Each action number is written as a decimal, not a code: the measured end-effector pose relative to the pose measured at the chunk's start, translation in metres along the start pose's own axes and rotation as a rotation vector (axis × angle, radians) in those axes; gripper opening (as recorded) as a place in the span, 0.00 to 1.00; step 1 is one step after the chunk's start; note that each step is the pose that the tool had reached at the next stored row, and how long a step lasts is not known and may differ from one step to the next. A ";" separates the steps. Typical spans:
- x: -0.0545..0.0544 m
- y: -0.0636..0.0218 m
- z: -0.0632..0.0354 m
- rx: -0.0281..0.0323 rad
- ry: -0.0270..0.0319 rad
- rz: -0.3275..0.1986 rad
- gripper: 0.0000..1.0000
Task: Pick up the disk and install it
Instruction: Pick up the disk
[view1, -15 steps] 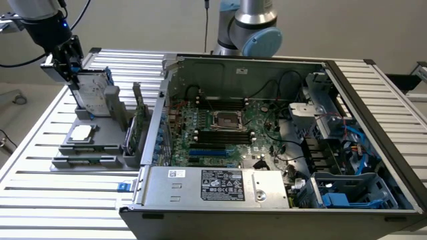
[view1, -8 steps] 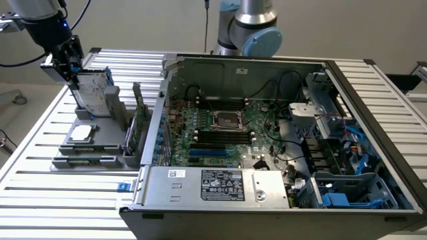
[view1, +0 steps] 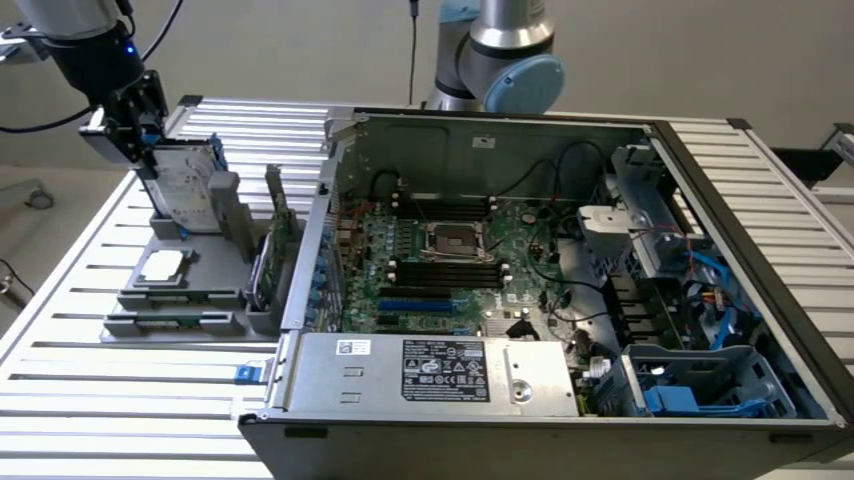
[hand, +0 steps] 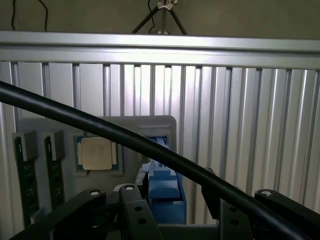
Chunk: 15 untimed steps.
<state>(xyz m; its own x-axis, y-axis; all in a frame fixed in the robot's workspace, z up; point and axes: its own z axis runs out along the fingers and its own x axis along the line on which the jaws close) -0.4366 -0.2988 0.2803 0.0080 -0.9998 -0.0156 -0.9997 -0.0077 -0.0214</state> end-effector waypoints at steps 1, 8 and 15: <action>0.000 0.0000 0.0000 -0.0010 0.0001 0.004 0.56; -0.001 -0.0001 0.0000 -0.0023 0.0007 0.016 0.56; -0.002 -0.0002 0.0000 -0.0023 0.0017 0.017 0.56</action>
<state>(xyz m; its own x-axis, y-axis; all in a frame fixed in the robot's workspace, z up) -0.4364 -0.2971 0.2803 -0.0092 -0.9999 -0.0143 -0.9998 0.0095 -0.0189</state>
